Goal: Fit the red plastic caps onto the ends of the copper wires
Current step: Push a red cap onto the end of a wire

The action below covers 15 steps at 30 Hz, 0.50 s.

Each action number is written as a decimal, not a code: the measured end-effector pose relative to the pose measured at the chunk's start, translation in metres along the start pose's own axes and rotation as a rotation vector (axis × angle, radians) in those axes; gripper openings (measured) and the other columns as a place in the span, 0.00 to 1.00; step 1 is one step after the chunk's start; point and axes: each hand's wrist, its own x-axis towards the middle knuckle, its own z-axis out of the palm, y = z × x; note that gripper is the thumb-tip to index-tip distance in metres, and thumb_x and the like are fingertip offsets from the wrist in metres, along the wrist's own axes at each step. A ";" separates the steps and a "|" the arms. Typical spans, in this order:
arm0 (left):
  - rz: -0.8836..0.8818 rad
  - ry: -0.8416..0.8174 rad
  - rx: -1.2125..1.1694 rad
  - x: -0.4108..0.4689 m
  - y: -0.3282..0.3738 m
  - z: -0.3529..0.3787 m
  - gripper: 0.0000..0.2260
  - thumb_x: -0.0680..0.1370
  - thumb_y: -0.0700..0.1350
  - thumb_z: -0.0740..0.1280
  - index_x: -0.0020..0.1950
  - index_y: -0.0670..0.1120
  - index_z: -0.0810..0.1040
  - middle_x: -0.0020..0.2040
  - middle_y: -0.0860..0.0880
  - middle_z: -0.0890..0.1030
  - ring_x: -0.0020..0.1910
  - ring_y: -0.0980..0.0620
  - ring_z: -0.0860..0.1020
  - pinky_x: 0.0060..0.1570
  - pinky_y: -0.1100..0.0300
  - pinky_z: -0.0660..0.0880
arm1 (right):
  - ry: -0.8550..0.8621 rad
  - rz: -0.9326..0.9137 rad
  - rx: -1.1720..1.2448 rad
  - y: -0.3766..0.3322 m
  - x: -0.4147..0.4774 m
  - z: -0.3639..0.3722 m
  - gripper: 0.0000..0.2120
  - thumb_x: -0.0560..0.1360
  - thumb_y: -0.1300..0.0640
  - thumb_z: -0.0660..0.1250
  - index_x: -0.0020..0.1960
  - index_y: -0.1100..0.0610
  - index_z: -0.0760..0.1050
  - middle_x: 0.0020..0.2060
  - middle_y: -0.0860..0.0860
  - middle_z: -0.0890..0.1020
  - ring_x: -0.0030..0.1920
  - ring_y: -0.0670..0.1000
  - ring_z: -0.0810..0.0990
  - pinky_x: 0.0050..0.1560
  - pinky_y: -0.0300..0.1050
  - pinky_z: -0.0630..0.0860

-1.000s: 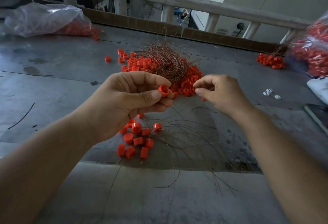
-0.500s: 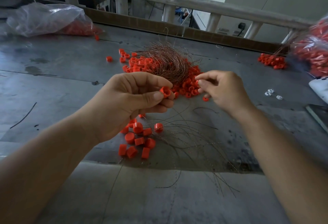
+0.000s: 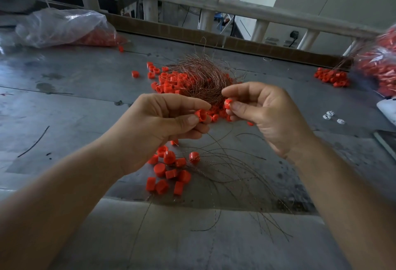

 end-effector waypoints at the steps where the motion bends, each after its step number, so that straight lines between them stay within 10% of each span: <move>1: 0.000 0.005 -0.002 0.000 0.000 0.000 0.13 0.65 0.39 0.66 0.46 0.48 0.84 0.40 0.47 0.84 0.39 0.53 0.83 0.37 0.67 0.77 | -0.001 -0.009 -0.016 -0.001 0.000 0.001 0.11 0.72 0.70 0.65 0.44 0.54 0.78 0.32 0.45 0.81 0.35 0.41 0.79 0.35 0.29 0.73; 15: -0.008 0.039 -0.006 0.002 0.001 0.000 0.09 0.63 0.39 0.68 0.39 0.48 0.84 0.39 0.44 0.84 0.39 0.51 0.83 0.37 0.65 0.77 | -0.064 -0.042 0.011 -0.006 -0.005 0.009 0.11 0.72 0.69 0.64 0.43 0.55 0.79 0.34 0.48 0.82 0.37 0.45 0.81 0.38 0.35 0.77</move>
